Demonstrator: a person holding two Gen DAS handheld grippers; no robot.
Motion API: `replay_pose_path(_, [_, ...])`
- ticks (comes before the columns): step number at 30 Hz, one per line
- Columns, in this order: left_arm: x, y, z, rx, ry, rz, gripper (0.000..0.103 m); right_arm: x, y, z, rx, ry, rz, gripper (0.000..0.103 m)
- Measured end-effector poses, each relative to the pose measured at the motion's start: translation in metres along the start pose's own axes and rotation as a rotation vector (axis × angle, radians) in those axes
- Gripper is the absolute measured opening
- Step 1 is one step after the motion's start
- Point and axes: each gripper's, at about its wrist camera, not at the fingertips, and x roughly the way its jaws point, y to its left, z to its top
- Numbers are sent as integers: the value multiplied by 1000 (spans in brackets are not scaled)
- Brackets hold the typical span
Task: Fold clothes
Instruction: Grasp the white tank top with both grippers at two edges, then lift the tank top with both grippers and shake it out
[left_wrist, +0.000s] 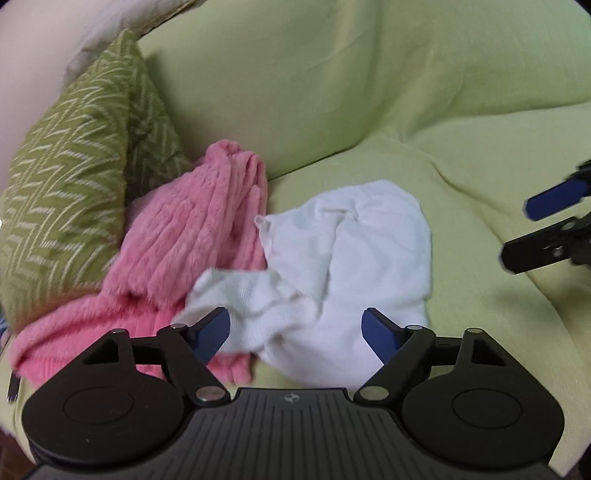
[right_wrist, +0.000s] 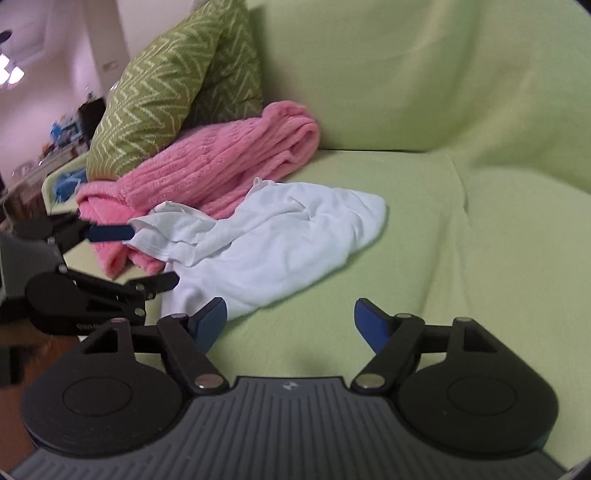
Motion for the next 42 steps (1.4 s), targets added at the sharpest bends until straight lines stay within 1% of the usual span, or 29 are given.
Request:
replay_pose_path(2, [17,0,2,39,7,-28,77,15,1,8,-27,3,-10,75])
replay_pose_path(3, [24,-1,3,49,16,-43,74,22,1,11,-34,1,-11,75])
replay_pose_path(5, [35,1,5,31,23,-88,58,35,2,16,-39,4,-10,75])
replay_pose_path(6, [39,2,7,14,22,-116,35,42,3,17,-46,7,-8,76])
replay_pose_path(7, [42,2,8,1,32,-119,1,49,4,19,-50,11,-5,82])
replay_pose_path(9, [42,2,10,-18,23,-99,0,64,6,20,-47,26,3,87])
replay_pose_path(11, [37,3,10,-25,6,-89,0,79,8,19,-33,43,11,87])
replay_pose_path(12, [35,4,10,-29,-3,-85,0,85,9,17,-25,52,16,85])
replay_pose_path(14, [32,7,9,-24,-10,-72,0,98,12,13,-18,77,27,72])
replay_pose_path(15, [31,9,9,-27,-12,-67,0,102,14,11,-21,84,27,55])
replay_pose_path(16, [30,12,8,-32,-12,-61,0,103,17,9,-35,75,12,34])
replay_pose_path(17, [28,15,9,-42,-16,-61,0,101,19,9,-42,66,7,21])
replay_pose_path(18, [24,19,11,-54,-20,-62,0,96,17,11,-26,66,27,8])
replay_pose_path(19, [18,21,13,-60,-34,-64,0,89,15,13,-14,59,37,8])
replay_pose_path(21, [5,24,22,-67,-73,-74,0,63,8,19,-24,12,20,8])
replay_pose_path(23, [-13,21,36,-63,-126,-95,0,25,-7,26,-32,-42,-12,8])
replay_pose_path(25, [-32,16,53,-70,-184,-138,0,-14,-22,33,-39,-96,-47,8])
replay_pose_path(27, [-52,7,72,-90,-242,-207,0,-63,-42,37,-42,-149,-102,8])
replay_pose_path(30, [-84,-20,99,-106,-332,-358,0,-142,-67,33,-62,-214,-216,8])
replay_pose_path(34, [-120,-68,126,-107,-423,-580,0,-245,-88,10,-41,-277,-370,8])
replay_pose_path(36, [-134,-93,134,-112,-439,-700,0,-289,-95,-8,5,-287,-425,8])
replay_pose_path(39, [-156,-123,142,-118,-449,-863,0,-349,-98,-32,94,-300,-464,8])
replay_pose_path(41, [-167,-137,148,-104,-457,-931,0,-381,-98,-43,115,-321,-488,8])
replay_pose_path(42, [-169,-144,152,-98,-458,-949,0,-393,-99,-46,121,-334,-505,8])
